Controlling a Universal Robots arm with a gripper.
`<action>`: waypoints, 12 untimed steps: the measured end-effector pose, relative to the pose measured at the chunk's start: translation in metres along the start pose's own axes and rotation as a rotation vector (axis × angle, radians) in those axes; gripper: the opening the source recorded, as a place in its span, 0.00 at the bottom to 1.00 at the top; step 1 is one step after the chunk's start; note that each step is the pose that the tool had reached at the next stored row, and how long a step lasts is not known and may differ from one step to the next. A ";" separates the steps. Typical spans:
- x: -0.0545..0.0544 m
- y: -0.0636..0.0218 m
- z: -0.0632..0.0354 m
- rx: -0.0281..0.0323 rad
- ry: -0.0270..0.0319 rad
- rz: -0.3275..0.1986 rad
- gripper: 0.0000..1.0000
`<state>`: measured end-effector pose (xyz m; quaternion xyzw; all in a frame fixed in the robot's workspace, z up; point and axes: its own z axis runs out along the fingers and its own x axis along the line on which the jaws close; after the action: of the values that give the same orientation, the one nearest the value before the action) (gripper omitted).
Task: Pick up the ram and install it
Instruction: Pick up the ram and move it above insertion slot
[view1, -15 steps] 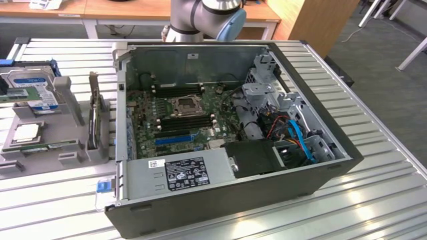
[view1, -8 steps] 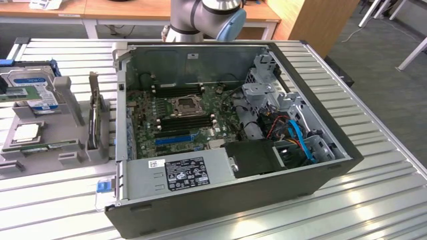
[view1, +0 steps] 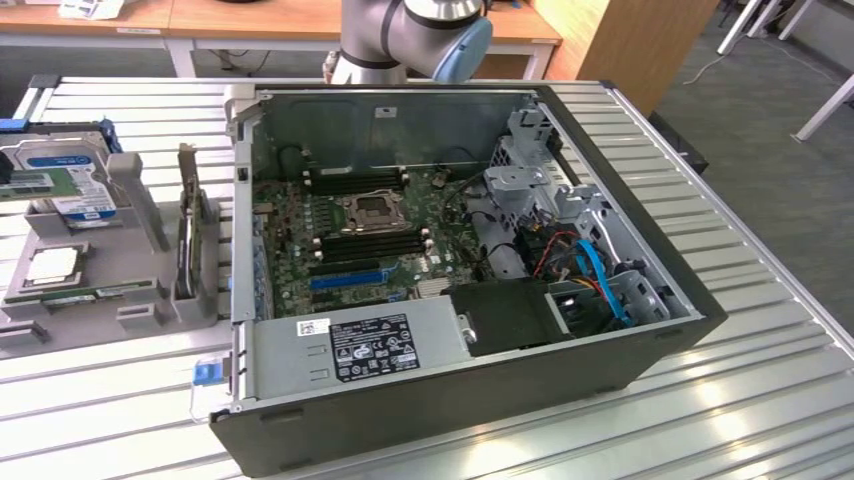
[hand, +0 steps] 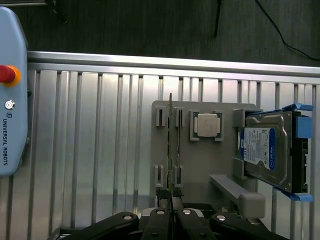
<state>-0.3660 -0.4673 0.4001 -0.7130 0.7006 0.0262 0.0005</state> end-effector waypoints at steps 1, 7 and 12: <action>0.000 0.0000 -0.0001 -0.0001 0.0001 0.000 0.12; 0.000 -0.0013 -0.0005 -0.0006 0.0002 0.000 0.12; 0.000 -0.0039 -0.0010 -0.0016 0.0000 0.000 0.12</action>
<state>-0.3620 -0.4672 0.4010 -0.7129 0.7007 0.0267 -0.0001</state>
